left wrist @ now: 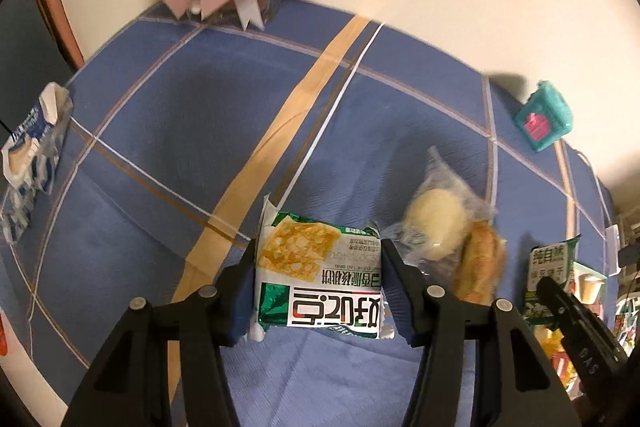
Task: Organize snacks
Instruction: 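Grasp the green bag with the right tool while the left tool grasps the white-green biscuit packet, then carry the green bag and white-green packet over the tray with both tools, then open both tools to drop the green bag and white-green packet into the tray, then withdraw both open tools from the tray toward the bun and tan packet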
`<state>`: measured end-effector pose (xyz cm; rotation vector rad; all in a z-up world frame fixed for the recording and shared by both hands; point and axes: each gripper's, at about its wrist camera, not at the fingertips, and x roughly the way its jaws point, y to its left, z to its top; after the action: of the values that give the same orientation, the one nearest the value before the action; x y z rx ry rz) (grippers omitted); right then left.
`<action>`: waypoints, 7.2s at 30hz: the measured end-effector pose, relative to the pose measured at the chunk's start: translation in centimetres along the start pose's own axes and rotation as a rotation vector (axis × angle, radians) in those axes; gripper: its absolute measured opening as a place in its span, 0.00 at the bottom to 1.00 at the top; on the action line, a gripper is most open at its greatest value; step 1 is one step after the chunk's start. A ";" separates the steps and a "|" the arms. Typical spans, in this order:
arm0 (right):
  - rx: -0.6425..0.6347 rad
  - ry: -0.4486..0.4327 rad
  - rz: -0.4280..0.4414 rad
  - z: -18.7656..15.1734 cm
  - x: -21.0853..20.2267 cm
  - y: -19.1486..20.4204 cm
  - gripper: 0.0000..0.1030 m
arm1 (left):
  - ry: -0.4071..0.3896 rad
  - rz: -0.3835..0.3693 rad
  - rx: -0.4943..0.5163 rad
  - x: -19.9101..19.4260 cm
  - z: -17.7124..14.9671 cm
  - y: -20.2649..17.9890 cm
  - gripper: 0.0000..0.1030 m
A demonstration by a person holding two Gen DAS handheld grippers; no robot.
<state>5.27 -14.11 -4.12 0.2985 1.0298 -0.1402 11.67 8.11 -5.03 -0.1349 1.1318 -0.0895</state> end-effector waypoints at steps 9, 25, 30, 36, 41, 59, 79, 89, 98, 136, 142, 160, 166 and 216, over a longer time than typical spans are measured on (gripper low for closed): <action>0.014 -0.013 -0.014 -0.5 -2.8 -0.8 0.26 | -0.021 -0.044 0.036 -2.8 -1.1 -1.9 0.56; 0.068 -0.028 -0.044 -1.8 -6.6 -4.7 0.26 | -0.049 -0.107 0.130 -5.6 -3.2 -8.2 0.56; 0.126 -0.039 -0.074 -1.8 -7.8 -8.3 0.26 | -0.047 -0.140 0.187 -6.0 -4.5 -11.7 0.56; 0.235 -0.059 -0.121 -2.0 -9.5 -14.0 0.26 | -0.033 -0.204 0.299 -6.5 -6.7 -17.3 0.56; 0.326 -0.082 -0.155 -2.5 -11.2 -18.7 0.26 | -0.013 -0.257 0.408 -6.7 -9.1 -22.2 0.56; 0.351 -0.106 -0.113 -2.9 -10.8 -22.3 0.26 | -0.046 -0.263 0.568 -4.4 -11.2 -28.7 0.57; 0.326 -0.049 -0.131 -3.0 -8.4 -21.4 0.27 | 0.001 -0.258 0.552 -2.1 -11.3 -29.1 0.58; 0.341 -0.009 -0.157 -3.2 -9.0 -21.4 0.27 | 0.005 -0.242 0.536 -3.8 -10.5 -28.4 0.58; 0.296 0.000 -0.185 -3.2 -9.9 -19.6 0.27 | 0.022 -0.162 0.416 -3.8 -8.6 -24.9 0.68; 0.139 -0.002 -0.225 -4.0 -9.3 -11.5 1.00 | 0.028 0.018 0.121 -3.7 -5.3 -8.7 1.00; 0.106 -0.007 -0.203 -3.5 -8.7 -9.2 1.00 | 0.024 0.032 0.096 -3.9 -4.5 -6.3 1.00; -0.072 -0.009 -0.105 -3.6 -5.6 1.1 1.00 | 0.005 0.136 -0.068 -4.0 -2.4 3.3 1.00; -0.110 -0.007 -0.087 -3.5 -4.7 3.1 1.00 | 0.015 0.136 -0.066 -3.5 -2.1 3.6 1.00; -0.070 0.029 0.000 -0.4 4.6 3.6 1.00 | -0.028 -0.025 0.037 1.8 2.3 -3.2 1.00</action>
<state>8.22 -10.40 -7.64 0.2373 1.0608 -0.0995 14.49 4.87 -5.24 -0.1170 1.1002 -0.1302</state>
